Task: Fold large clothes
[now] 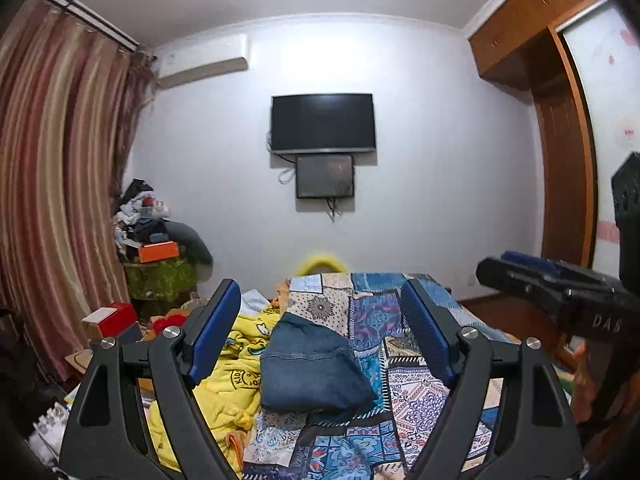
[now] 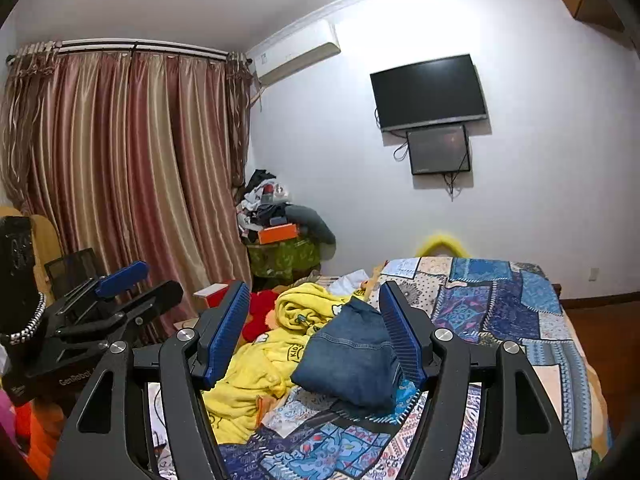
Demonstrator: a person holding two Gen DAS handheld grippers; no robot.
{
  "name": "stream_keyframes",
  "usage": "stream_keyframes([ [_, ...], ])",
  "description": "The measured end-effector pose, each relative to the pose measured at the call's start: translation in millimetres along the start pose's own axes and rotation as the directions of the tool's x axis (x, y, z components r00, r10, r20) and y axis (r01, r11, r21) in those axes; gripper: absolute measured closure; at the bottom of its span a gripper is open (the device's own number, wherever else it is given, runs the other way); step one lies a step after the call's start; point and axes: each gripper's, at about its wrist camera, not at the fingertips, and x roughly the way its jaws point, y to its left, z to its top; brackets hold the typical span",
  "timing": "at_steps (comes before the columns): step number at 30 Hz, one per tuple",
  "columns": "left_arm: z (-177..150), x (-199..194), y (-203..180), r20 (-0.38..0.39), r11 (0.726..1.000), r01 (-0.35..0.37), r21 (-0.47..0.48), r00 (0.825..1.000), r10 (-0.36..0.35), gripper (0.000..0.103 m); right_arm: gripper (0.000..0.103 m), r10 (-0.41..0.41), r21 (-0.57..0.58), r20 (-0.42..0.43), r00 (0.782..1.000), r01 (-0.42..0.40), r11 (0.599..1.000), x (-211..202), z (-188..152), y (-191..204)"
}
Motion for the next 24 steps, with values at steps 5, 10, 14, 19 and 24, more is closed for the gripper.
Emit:
stream_keyframes([
  [5, -5.7, -17.7, -1.9, 0.025, 0.999, -0.04, -0.021, 0.999, 0.04, 0.002, 0.028, -0.051, -0.003, -0.001, 0.999, 0.051, 0.999, -3.6, -8.2, 4.0],
  [10, -7.5, -24.6, -4.6, 0.026, 0.998, -0.053, -0.012, 0.998, 0.054, 0.001, 0.011, -0.098, 0.003, 0.007, 0.995, 0.098, 0.995, -9.7, -10.8, 4.8],
  [14, -10.4, -29.4, -7.0, 0.024, 0.999, -0.051, -0.017, 0.998, 0.051, 0.001, 0.0, -0.138, -0.005, 0.014, 0.99, 0.138, 0.99, -13.1, -11.3, 3.7],
  [19, -14.0, -27.5, -7.1, 0.009, 0.999, -0.045, -0.03, 0.999, 0.046, 0.001, 0.0, -0.15, -0.017, 0.014, 0.989, 0.15, 0.989, -16.0, -13.2, 5.1],
  [24, -15.1, -25.5, -6.8, 0.003, 0.998, -0.047, -0.035, 0.999, 0.047, 0.0, 0.0, -0.15, -0.016, 0.014, 0.989, 0.151, 0.988, -16.8, -15.1, 4.7],
])
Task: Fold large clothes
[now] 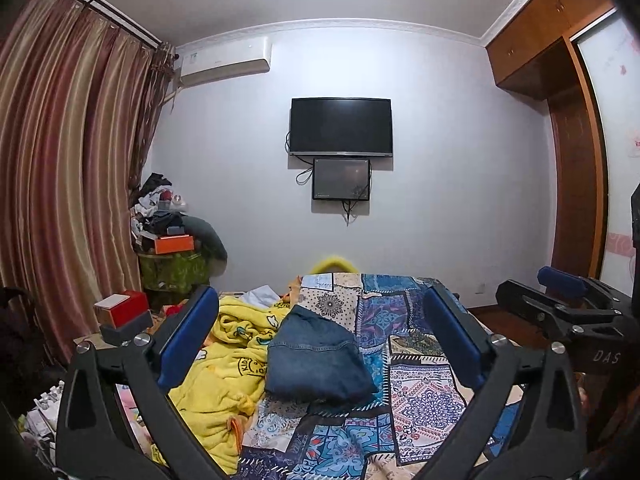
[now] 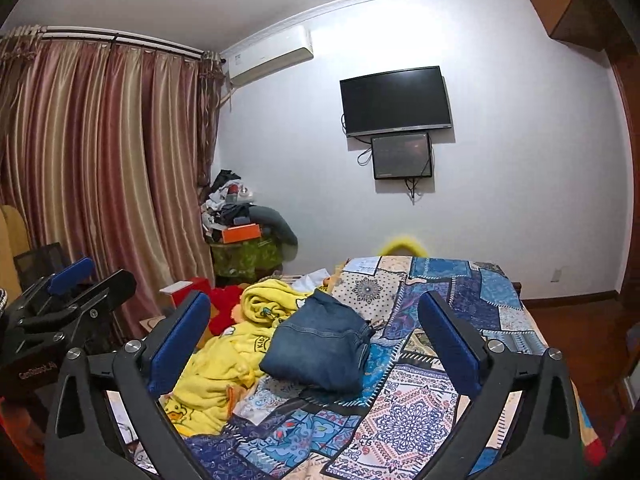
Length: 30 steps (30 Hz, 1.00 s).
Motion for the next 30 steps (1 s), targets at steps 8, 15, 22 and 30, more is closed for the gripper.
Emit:
stream_keyframes([
  [8, -6.1, 5.0, -1.0, -0.014, 1.0, -0.002, -0.001, 1.0, 0.001, 0.0, 0.0, -0.007, -0.008, -0.003, 1.0, 0.007, 1.0, -1.3, -0.1, 1.5],
  [15, -8.2, 7.4, -3.0, -0.027, 1.0, -0.001, -0.005, 1.0, 0.001, 0.0, 0.0, -0.016, -0.009, -0.017, 1.0, 0.016, 1.0, -0.7, -1.0, 1.4],
  [22, -9.3, 9.6, -6.1, -0.032, 1.0, -0.015, 0.001, 0.999, 0.015, 0.0, 0.0, -0.018, 0.006, -0.025, 1.0, 0.018, 1.0, -0.7, -0.5, -0.8],
  [30, -10.8, 10.7, -5.1, -0.036, 1.0, -0.021, -0.002, 0.999, 0.021, 0.0, 0.0, -0.031, 0.013, -0.028, 0.999, 0.031, 0.999, -0.8, 1.2, -1.2],
])
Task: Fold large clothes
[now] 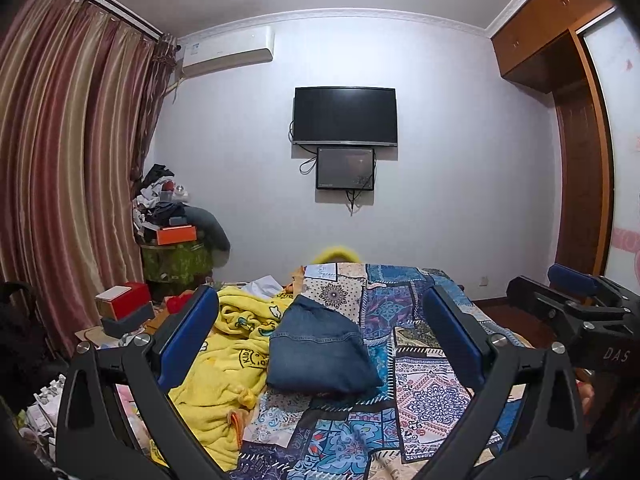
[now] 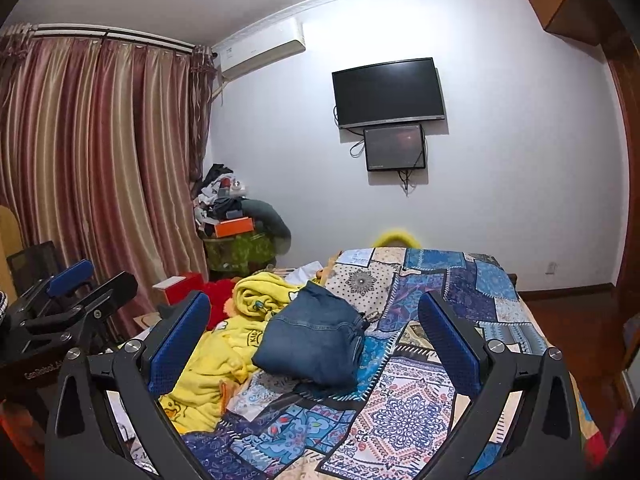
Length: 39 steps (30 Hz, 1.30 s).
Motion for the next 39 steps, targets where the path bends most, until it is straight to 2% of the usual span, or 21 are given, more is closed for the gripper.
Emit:
stream_keyframes([
  [11, -1.8, 3.9, -0.6, -0.016, 1.0, 0.003, -0.007, 1.0, -0.003, 0.0, 0.0, -0.008, 0.005, 0.004, 1.0, 0.008, 1.0, -1.6, 2.0, -0.6],
  [21, -3.7, 10.9, -1.9, -0.052, 0.999, 0.05, 0.0, 0.997, -0.05, 0.0, 0.0, -0.015, 0.014, 0.009, 1.0, 0.015, 1.0, -2.1, 1.9, -1.7],
  [39, -8.3, 17.8, 0.6, -0.076, 0.997, 0.071, -0.027, 0.994, -0.073, 0.0, 0.0, -0.024, 0.032, 0.005, 1.0, 0.024, 0.999, 2.2, 0.1, -3.9],
])
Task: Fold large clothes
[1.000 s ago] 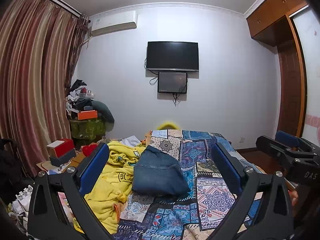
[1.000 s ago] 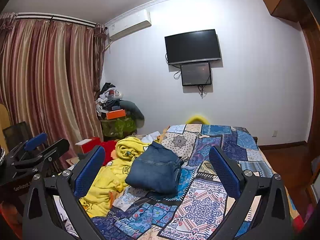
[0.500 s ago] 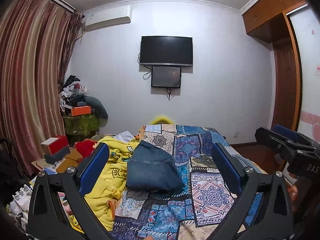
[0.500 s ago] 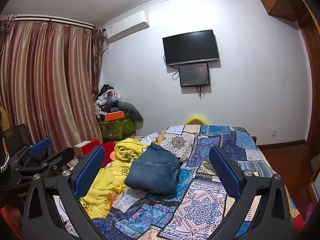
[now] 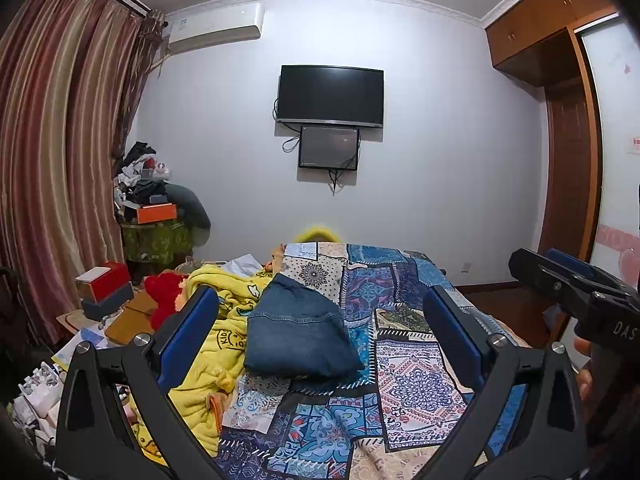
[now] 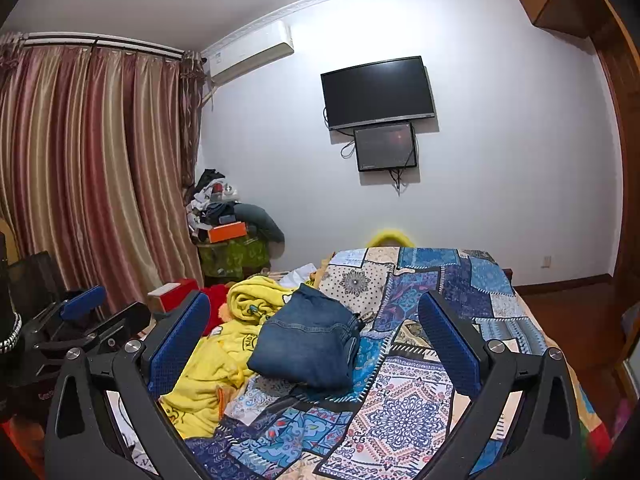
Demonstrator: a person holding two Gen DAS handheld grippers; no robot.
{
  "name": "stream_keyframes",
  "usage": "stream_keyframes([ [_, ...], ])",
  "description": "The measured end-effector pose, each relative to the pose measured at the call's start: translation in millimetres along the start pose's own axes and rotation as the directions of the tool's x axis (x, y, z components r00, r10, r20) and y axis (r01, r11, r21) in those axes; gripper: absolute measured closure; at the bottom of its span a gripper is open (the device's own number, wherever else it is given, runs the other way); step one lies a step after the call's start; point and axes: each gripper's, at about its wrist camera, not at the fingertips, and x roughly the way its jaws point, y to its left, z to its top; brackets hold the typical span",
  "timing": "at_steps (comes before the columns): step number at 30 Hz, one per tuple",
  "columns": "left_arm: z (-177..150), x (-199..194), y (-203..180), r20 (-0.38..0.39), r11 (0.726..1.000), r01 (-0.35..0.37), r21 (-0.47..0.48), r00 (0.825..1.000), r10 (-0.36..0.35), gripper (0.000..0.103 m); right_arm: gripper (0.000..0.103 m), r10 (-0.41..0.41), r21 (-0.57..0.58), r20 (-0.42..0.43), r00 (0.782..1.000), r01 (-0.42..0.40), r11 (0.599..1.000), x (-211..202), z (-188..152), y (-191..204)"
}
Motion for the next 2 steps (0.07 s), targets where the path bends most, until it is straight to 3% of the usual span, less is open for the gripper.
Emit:
stream_keyframes([
  [2, -0.5, 2.0, 1.5, -0.004, 1.0, -0.002, -0.003, 1.0, 0.002, 0.0, 0.0, 0.002, 0.002, -0.003, 1.0, -0.002, 1.0, 1.1, -0.6, 0.1],
])
